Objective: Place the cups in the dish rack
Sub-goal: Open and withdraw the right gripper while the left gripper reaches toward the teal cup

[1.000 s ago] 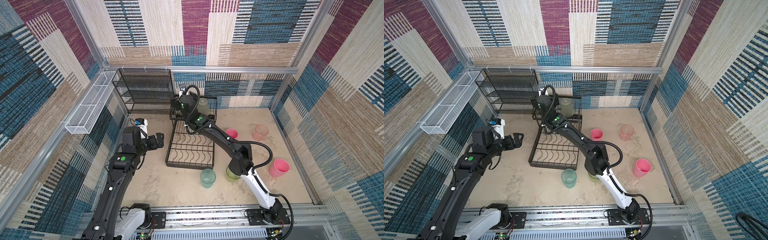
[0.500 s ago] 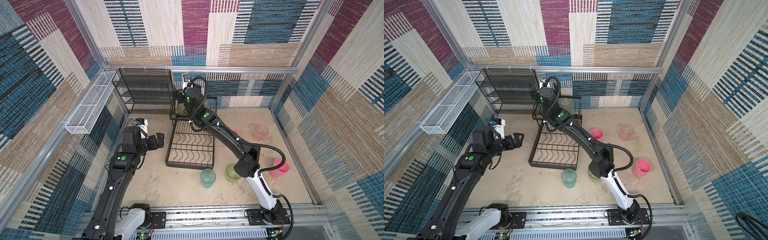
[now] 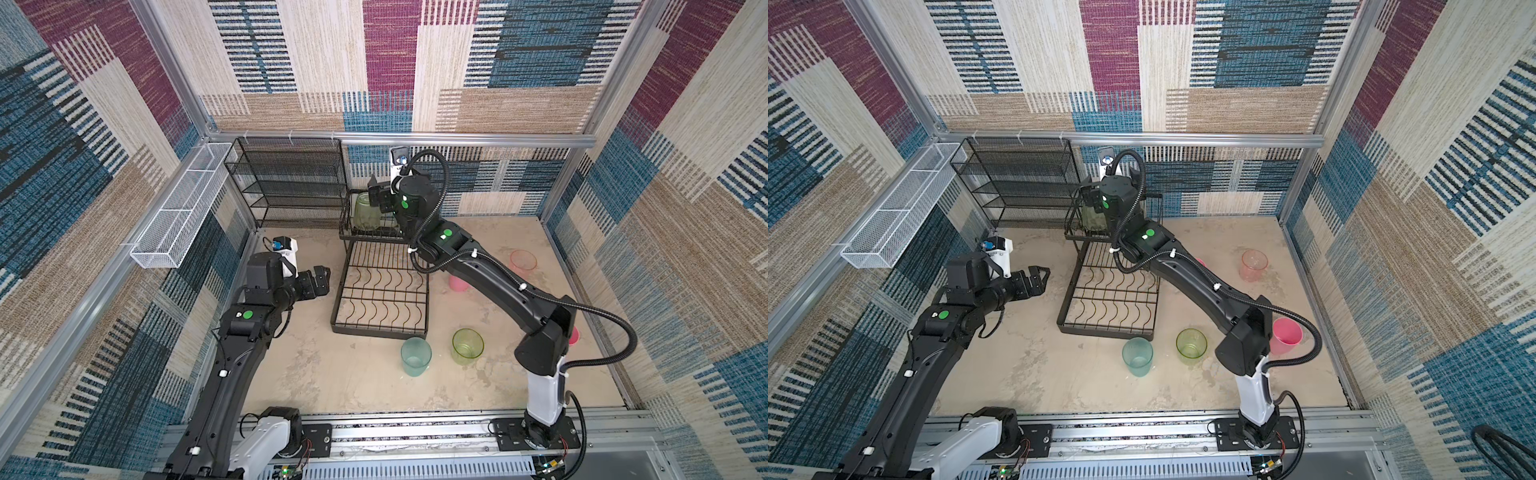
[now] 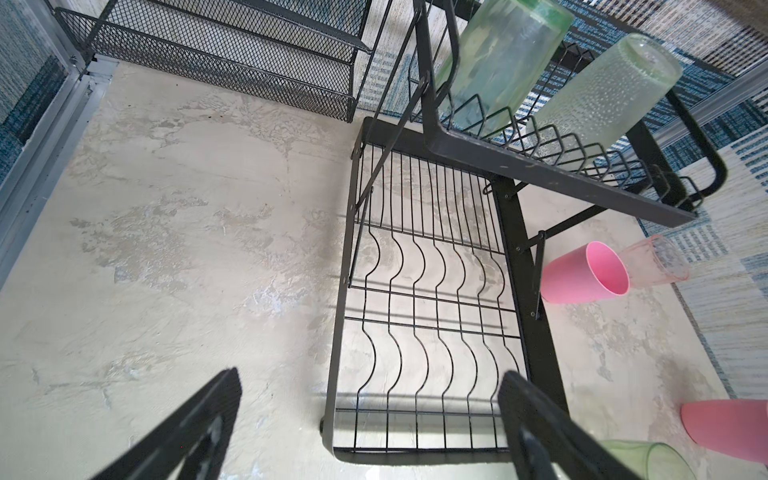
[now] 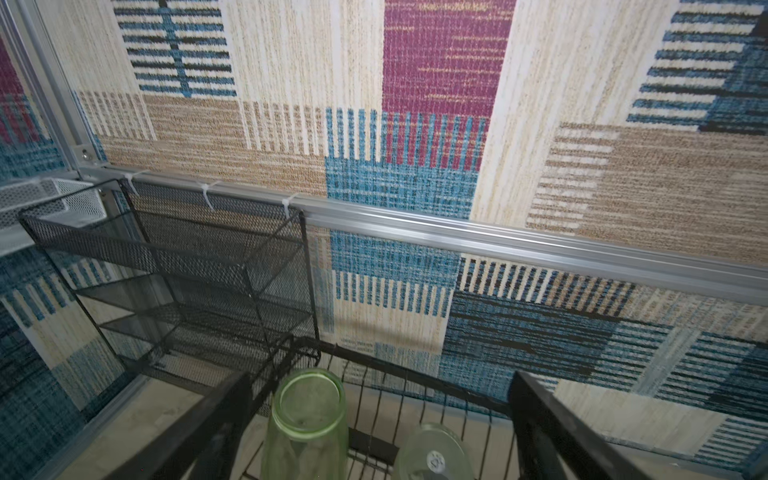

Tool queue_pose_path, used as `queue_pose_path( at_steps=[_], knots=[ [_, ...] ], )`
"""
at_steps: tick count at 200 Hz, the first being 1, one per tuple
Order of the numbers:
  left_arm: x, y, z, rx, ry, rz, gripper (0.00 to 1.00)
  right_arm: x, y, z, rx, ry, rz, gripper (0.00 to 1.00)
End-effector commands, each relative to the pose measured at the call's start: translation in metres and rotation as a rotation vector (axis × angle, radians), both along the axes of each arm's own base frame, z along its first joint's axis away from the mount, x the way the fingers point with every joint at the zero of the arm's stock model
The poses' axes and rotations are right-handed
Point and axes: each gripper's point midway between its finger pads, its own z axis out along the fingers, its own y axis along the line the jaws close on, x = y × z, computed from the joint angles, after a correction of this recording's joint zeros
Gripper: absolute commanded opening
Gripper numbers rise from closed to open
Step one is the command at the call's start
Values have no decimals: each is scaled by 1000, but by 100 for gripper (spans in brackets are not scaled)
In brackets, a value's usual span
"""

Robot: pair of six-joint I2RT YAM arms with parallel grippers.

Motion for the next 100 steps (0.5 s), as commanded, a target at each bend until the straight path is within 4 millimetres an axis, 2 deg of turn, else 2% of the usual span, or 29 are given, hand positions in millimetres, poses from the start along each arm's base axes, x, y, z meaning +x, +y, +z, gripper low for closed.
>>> queue_pose_path(
  at_steps=[1, 27, 44, 59, 71, 100],
  knots=[
    [3, -3, 5, -44, -11, 10, 100, -16, -24, 15, 69, -32, -16, 99],
    [3, -3, 4, -47, -8, 11, 100, -38, -52, 7, 92, -10, -16, 100],
    [4, -4, 2, -50, -1, 10, 99, -54, -78, 0, 112, 11, -26, 100],
    [4, -6, -1, -51, 10, 7, 99, -68, -97, -19, 128, 47, -20, 100],
    [4, -10, -3, -48, 20, 1, 98, -81, -115, -26, 167, 64, -16, 100],
    [1, -20, -12, 3, 59, 0, 96, -102, -153, -70, 223, 181, -45, 99]
  ],
)
